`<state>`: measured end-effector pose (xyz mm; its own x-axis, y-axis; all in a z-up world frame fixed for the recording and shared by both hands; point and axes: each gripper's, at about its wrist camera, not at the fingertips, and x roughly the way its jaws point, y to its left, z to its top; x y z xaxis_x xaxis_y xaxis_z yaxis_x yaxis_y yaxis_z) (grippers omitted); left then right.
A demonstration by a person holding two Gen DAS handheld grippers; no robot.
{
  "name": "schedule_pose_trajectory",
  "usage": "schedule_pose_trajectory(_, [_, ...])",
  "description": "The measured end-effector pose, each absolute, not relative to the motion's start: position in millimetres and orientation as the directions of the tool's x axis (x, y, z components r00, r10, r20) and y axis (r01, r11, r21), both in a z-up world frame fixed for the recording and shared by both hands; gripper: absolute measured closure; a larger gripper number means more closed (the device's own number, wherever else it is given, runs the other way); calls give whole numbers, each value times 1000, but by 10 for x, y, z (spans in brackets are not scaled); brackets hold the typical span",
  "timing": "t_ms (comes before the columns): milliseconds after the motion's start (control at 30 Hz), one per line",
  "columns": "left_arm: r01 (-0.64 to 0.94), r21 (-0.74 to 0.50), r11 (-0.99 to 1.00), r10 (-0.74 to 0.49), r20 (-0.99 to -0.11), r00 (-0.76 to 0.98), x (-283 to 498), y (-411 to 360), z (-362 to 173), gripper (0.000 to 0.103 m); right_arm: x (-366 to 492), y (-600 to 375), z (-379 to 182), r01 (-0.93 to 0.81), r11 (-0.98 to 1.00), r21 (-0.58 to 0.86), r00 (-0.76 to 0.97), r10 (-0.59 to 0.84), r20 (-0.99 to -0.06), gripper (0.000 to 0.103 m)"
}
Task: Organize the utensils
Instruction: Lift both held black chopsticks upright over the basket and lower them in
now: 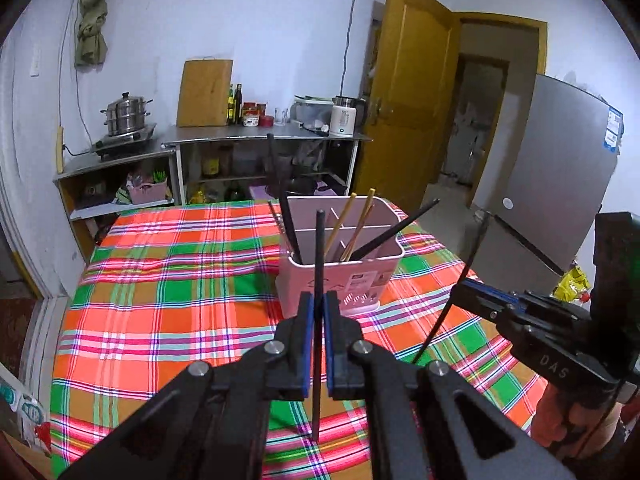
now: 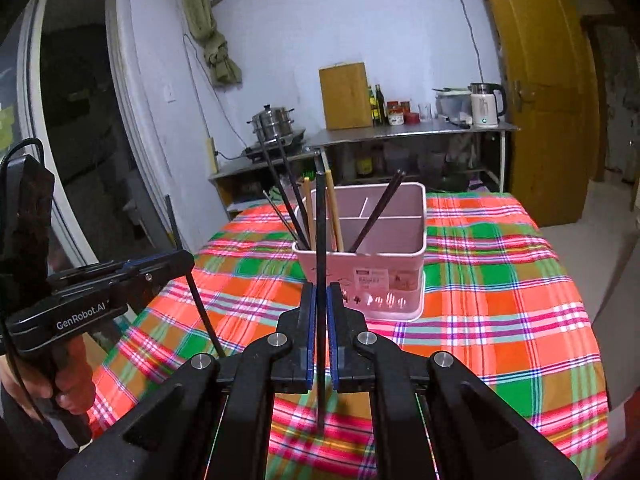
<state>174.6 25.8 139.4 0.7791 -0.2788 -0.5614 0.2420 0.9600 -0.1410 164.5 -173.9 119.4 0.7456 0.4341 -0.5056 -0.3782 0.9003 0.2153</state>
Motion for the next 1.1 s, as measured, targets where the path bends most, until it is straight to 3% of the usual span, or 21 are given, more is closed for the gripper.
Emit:
schedule_pose_trajectory(667, [271, -127, 954, -291, -607, 740, 1556, 269, 1462, 98, 1496, -1806, 1208, -396, 899, 189, 751, 435, -496, 98])
schedule_pose_trajectory(1100, [233, -125, 964, -263, -549, 793, 1785, 298, 1717, 98, 1696, -1866, 1476, -387, 895, 222, 809, 445, -384, 98])
